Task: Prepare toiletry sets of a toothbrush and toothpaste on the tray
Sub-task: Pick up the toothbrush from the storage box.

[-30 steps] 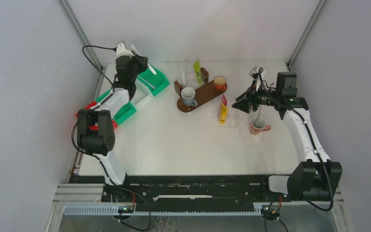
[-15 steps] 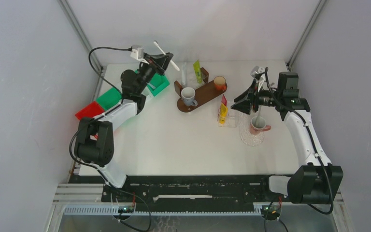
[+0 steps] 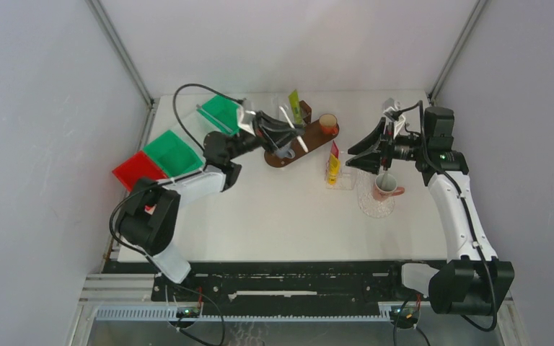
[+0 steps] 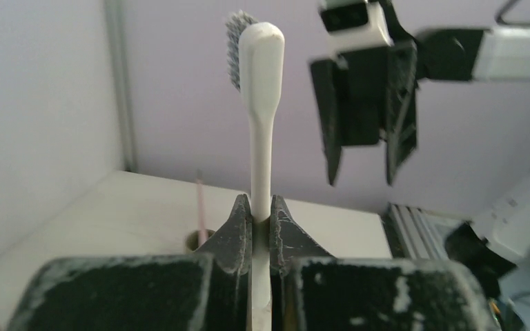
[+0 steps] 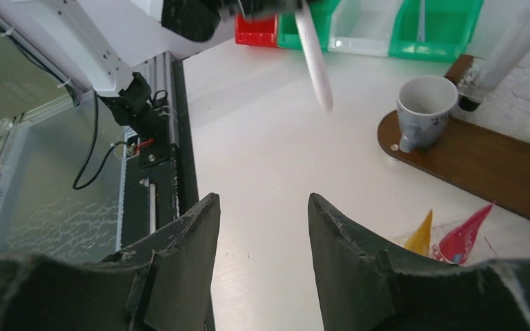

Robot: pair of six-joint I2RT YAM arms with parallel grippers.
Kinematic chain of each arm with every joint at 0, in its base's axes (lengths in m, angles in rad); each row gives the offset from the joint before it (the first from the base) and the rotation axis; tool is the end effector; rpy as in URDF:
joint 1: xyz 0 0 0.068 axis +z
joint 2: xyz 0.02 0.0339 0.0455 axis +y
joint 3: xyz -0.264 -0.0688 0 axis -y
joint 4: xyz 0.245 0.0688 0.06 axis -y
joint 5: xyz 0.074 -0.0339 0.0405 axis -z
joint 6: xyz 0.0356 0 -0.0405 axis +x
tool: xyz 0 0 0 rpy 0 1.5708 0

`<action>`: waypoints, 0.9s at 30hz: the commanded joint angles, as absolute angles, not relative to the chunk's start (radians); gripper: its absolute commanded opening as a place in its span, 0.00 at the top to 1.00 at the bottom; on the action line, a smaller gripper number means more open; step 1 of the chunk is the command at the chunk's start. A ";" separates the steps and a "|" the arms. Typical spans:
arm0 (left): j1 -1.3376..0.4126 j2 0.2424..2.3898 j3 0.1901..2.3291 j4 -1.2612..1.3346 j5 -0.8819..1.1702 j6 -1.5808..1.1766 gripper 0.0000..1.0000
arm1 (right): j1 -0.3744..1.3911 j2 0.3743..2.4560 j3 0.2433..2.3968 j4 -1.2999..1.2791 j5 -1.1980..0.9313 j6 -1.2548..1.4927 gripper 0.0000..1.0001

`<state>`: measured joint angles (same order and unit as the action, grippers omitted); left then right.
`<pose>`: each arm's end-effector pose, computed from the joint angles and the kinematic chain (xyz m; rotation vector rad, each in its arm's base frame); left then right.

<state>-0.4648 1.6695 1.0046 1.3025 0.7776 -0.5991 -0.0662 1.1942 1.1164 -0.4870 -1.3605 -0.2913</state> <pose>0.3068 -0.1818 0.3314 0.7108 1.0049 -1.2988 0.2424 0.0188 0.3562 -0.9271 1.5774 1.1673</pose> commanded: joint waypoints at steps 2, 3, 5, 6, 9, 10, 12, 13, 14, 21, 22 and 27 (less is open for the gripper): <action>-0.591 1.565 0.910 1.240 0.811 -0.287 1.00 | -0.059 1.160 1.097 -0.406 -1.463 -0.260 0.41; -0.606 1.553 0.906 1.186 0.799 -0.235 1.00 | -0.054 1.160 1.098 -0.414 -1.468 -0.274 0.41; -0.634 1.531 0.912 1.062 0.776 -0.138 1.00 | -0.046 1.157 1.098 -0.440 -1.483 -0.321 0.40; -0.650 1.524 0.918 0.996 0.764 -0.089 1.00 | -0.042 1.156 1.098 -0.454 -1.489 -0.343 0.40; -0.696 1.510 0.943 0.824 0.723 0.053 1.00 | -0.024 1.154 1.098 -0.541 -1.518 -0.483 0.39; -0.711 1.507 0.951 0.766 0.695 0.097 1.00 | -0.020 1.152 1.098 -0.617 -1.548 -0.608 0.38; -0.744 1.496 0.973 0.635 0.628 0.212 1.00 | -0.013 1.149 1.098 -0.792 -1.591 -0.891 0.33; -0.759 1.493 0.982 0.586 0.599 0.276 1.00 | -0.011 1.150 1.098 -0.875 -1.607 -1.031 0.30; -0.772 1.494 0.992 0.551 0.580 0.305 1.00 | -0.012 1.152 1.099 -0.962 -1.619 -1.159 0.27; -0.799 1.506 1.017 0.481 0.569 0.368 1.00 | -0.011 1.177 1.095 -1.181 -1.619 -1.547 0.19; -0.801 1.506 1.016 0.481 0.573 0.374 1.00 | -0.011 1.180 1.090 -1.180 -1.621 -1.553 0.19; -0.819 1.511 1.008 0.477 0.608 0.419 1.00 | -0.005 1.203 1.086 -1.181 -1.628 -1.568 0.22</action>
